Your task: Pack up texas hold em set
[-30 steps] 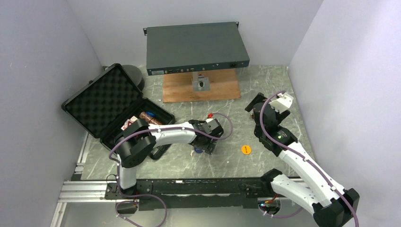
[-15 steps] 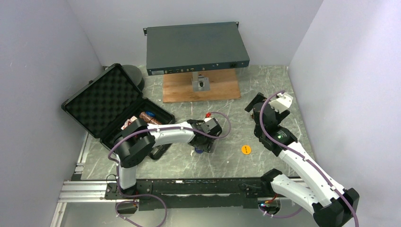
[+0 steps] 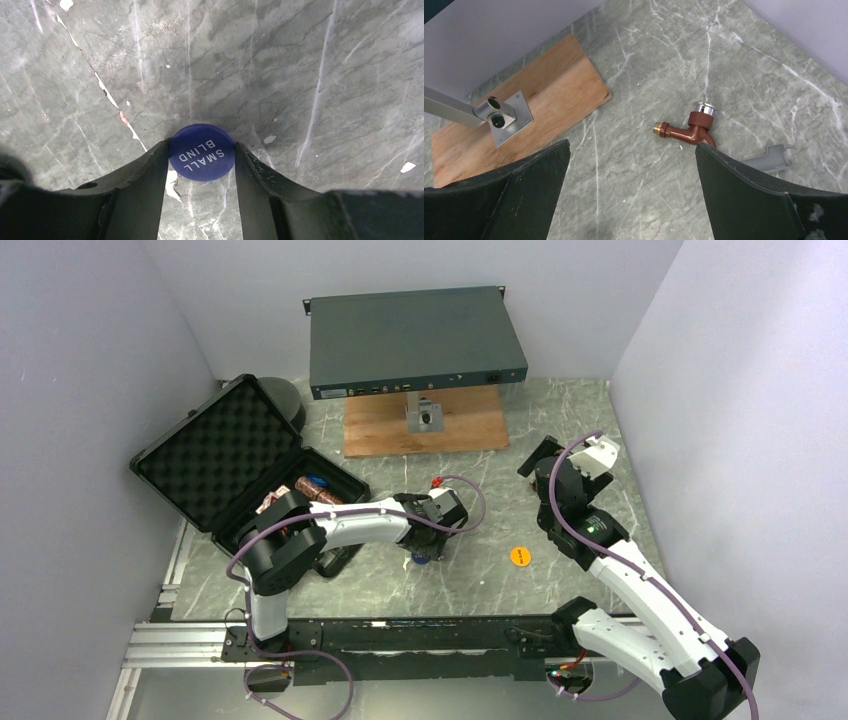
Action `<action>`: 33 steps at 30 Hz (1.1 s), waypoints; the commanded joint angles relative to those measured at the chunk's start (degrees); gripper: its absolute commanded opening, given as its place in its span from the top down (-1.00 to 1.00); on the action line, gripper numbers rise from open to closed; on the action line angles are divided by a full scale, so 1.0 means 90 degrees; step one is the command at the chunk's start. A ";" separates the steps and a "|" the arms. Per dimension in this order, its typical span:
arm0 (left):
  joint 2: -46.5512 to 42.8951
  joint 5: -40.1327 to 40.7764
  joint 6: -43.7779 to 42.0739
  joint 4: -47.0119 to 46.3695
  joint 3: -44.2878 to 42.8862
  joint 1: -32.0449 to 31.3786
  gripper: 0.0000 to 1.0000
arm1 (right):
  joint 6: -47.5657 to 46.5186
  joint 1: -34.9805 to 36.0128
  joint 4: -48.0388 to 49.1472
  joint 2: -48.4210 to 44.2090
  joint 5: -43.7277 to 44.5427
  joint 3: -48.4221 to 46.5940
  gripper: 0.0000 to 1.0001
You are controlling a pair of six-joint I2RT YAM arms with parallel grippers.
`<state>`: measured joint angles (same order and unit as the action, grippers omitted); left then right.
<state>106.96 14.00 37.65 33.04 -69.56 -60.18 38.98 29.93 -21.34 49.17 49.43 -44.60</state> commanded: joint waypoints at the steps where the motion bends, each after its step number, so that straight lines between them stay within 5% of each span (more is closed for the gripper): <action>1: 0.0180 -0.0058 0.0163 0.0382 0.0368 -0.0013 0.24 | -0.0074 -0.0015 0.0193 -0.0023 0.0077 -0.0001 -0.99; 33: -0.0418 0.1086 0.0273 0.1997 -0.0467 -0.0185 0.28 | -0.0054 -0.0018 0.0213 -0.0002 -0.0003 0.0004 -0.99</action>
<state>106.65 21.12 38.85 48.80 -72.14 -61.98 38.98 29.91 -21.34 49.19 49.34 -44.60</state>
